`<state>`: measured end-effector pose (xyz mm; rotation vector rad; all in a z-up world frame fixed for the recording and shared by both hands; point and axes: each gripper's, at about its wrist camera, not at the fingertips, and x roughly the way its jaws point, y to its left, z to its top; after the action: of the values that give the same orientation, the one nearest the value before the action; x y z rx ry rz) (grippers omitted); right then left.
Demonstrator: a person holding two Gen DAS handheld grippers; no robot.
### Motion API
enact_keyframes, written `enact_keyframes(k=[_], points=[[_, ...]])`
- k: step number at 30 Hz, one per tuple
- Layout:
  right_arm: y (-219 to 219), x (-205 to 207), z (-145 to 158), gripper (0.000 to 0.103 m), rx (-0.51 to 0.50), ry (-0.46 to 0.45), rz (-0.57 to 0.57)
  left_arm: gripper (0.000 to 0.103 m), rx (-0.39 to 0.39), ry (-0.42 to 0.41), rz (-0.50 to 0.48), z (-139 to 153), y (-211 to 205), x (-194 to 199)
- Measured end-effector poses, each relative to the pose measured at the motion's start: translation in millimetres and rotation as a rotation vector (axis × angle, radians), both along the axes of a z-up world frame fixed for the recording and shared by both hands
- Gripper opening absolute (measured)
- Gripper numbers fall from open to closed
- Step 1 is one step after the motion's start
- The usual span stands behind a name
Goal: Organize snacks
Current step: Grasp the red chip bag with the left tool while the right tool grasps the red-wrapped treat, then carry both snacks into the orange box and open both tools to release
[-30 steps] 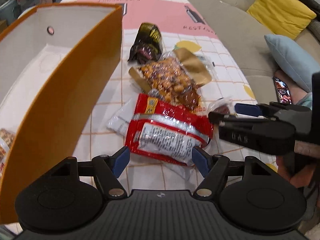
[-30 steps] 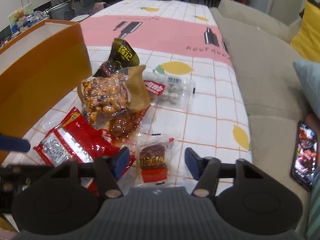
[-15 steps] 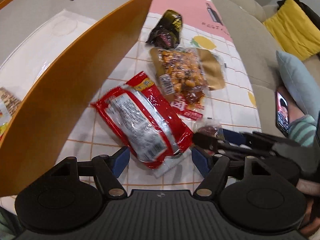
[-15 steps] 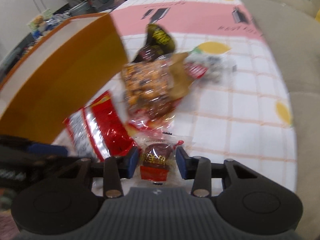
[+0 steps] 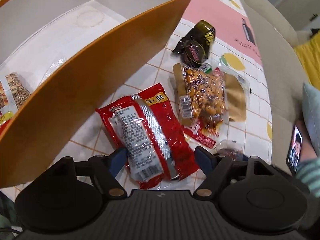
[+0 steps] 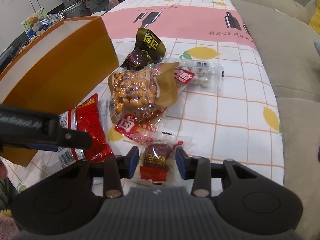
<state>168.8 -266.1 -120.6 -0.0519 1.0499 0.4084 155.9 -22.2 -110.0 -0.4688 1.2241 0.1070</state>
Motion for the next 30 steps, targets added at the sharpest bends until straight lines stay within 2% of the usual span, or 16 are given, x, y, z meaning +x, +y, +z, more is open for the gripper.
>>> enact_keyframes(k=[7,10,11,12,17,21,30], points=[[7.4,-1.2,-1.6,0.038,-0.025,-0.023,0.042,0.091,0.080,0.047,0.051,-7.8,-9.1,16.1],[8.3,-1.5,-2.1,0.039,-0.024,-0.024,0.048,0.091,0.132,0.033,0.015,-8.3,-16.7,18.1],[8.2,-1.3,-2.3,0.039,-0.024,-0.023,0.048,0.088,0.144,0.026,-0.003,-7.8,-18.7,17.5],[7.6,-1.0,-2.4,0.039,-0.022,-0.022,0.047,0.084,0.145,0.019,-0.018,-7.7,-19.3,16.6],[6.9,-0.6,-2.2,0.039,-0.019,-0.018,0.041,0.080,0.111,0.001,-0.040,-6.6,-14.2,12.9],[7.3,-1.7,-2.2,0.039,-0.023,-0.020,0.044,0.078,0.091,-0.026,-0.069,-2.4,-12.0,6.5],[-0.5,1.0,-1.0,0.038,-0.002,0.005,0.003,0.078,0.106,-0.114,-0.170,24.7,-14.1,-13.3]])
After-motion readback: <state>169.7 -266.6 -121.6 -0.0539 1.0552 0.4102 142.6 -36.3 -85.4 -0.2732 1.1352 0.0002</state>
